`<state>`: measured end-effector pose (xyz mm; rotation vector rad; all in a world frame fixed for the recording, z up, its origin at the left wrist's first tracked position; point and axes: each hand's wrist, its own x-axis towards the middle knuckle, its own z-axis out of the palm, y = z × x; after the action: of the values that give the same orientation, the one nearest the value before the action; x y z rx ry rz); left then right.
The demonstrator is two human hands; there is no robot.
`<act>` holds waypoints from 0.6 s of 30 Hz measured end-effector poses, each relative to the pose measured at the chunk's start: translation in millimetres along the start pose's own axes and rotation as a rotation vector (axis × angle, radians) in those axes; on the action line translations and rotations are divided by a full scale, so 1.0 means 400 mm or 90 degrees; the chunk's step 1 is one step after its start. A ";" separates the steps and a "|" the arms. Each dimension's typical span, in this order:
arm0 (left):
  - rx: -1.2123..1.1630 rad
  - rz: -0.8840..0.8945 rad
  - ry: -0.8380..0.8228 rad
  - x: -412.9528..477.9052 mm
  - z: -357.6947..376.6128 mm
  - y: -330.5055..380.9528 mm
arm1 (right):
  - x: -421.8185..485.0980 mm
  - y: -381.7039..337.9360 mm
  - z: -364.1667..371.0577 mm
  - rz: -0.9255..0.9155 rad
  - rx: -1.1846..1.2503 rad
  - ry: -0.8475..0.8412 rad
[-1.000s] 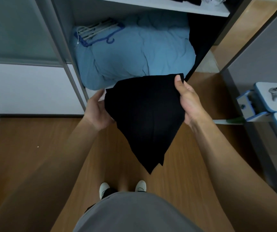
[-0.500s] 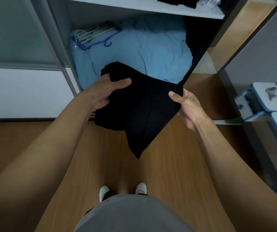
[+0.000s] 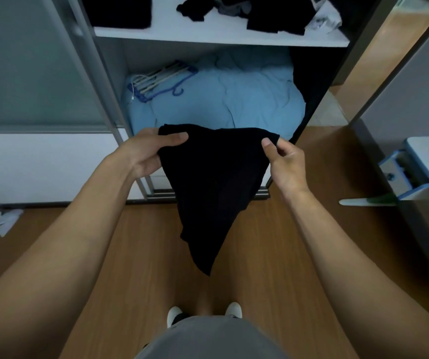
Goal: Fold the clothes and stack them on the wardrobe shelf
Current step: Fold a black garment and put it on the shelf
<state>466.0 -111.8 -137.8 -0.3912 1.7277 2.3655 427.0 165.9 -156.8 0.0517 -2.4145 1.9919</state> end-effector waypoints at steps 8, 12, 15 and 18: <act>0.029 0.203 0.167 0.005 0.042 -0.043 | -0.016 -0.015 -0.012 0.023 0.154 -0.012; 0.018 0.272 0.014 0.006 0.047 -0.057 | -0.006 -0.046 -0.022 0.062 0.304 -0.061; 0.214 0.294 0.045 0.008 0.087 -0.045 | 0.005 -0.074 -0.031 0.078 0.353 -0.078; 0.279 0.340 0.052 0.013 0.129 -0.020 | 0.020 -0.092 -0.052 0.081 0.410 -0.051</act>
<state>458.3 -60.4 -131.8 0.0565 2.5697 2.1864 419.8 179.1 -116.4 -0.0176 -1.7418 2.7813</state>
